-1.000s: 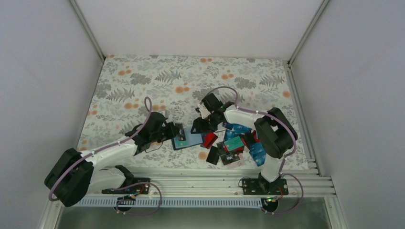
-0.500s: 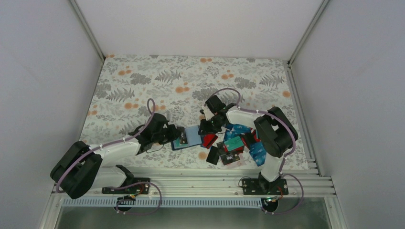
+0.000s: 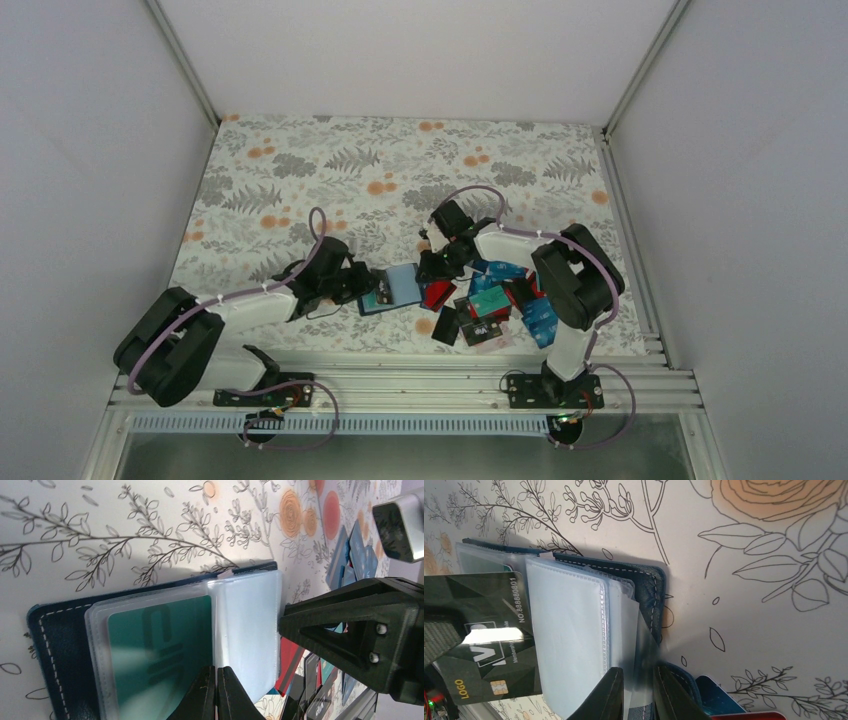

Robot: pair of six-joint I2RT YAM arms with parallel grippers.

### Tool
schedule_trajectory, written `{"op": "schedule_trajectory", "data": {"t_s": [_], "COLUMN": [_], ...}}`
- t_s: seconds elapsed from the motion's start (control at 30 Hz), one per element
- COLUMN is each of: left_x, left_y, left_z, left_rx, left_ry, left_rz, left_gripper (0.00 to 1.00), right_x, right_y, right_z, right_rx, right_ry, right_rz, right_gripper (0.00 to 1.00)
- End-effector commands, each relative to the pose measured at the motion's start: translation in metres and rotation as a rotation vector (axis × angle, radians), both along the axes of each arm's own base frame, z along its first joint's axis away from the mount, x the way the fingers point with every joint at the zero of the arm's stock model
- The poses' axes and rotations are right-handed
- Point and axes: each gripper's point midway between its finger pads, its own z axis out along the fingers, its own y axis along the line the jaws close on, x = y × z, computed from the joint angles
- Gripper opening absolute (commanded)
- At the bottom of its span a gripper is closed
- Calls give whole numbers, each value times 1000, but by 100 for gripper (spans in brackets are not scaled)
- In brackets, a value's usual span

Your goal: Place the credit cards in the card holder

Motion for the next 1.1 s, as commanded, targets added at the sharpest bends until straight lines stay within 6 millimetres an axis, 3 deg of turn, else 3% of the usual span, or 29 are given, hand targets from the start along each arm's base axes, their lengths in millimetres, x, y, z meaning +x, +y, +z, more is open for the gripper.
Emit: {"op": "schedule_trajectory", "data": {"t_s": [0.0,1.07], "left_x": [-5,4], "left_y": [0,-3], "left_z": [-8,-10], "left_rx": [-25,-197], "left_ry": [35,23], "left_rz": [-4,-29], "left_gripper": [2,2], "right_x": [-6,-14], "right_y": [-11,-13], "right_z": [-20,-29], "right_rx": [-54,-54], "right_ry": [29,59], "right_rz": [-10,5], "right_gripper": [17,14]}}
